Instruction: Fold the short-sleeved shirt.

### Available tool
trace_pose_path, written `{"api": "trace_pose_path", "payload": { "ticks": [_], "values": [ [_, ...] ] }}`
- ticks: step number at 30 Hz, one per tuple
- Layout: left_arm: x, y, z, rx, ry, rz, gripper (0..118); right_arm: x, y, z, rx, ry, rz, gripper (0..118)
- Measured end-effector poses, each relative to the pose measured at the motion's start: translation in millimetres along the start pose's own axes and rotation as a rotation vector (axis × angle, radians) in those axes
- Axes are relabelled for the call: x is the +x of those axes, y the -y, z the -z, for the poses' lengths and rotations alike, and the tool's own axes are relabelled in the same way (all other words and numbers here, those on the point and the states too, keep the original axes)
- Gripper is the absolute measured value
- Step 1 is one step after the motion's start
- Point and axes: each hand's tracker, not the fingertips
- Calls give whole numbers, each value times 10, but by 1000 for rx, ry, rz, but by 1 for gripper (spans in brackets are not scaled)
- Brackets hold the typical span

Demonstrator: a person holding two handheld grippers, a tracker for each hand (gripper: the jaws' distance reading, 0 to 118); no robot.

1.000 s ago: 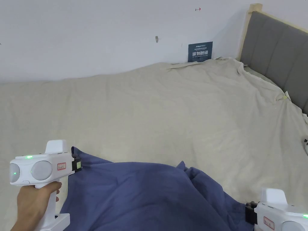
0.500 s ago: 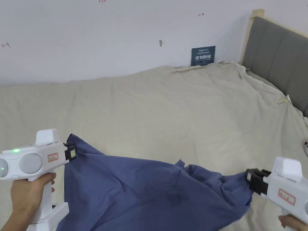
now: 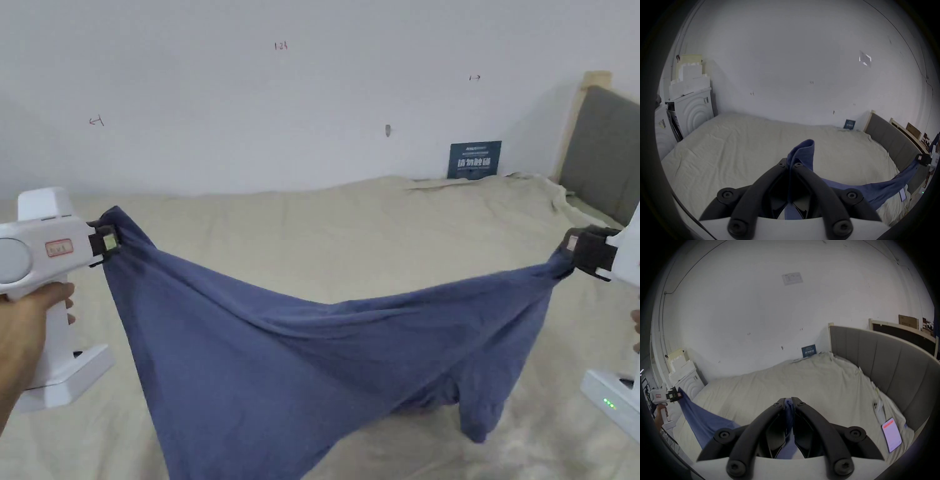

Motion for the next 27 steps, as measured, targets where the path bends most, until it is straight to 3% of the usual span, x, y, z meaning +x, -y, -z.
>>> {"api": "trace_pose_path", "payload": {
  "ticks": [5,12,19,27],
  "values": [
    [-120,-398,-95,82,-38,-8,0,11,-415,173,35,43,-1,4],
    [-292,-909,-1,170,-79,-59,0,37,-911,508,92,77,56,4],
    [-316,-1289,360,199,-94,-101,0,-107,-1321,1006,143,52,96,4],
    [-307,-1166,646,255,-107,-71,0,-164,-1238,1388,173,69,45,4]
  ]
}}
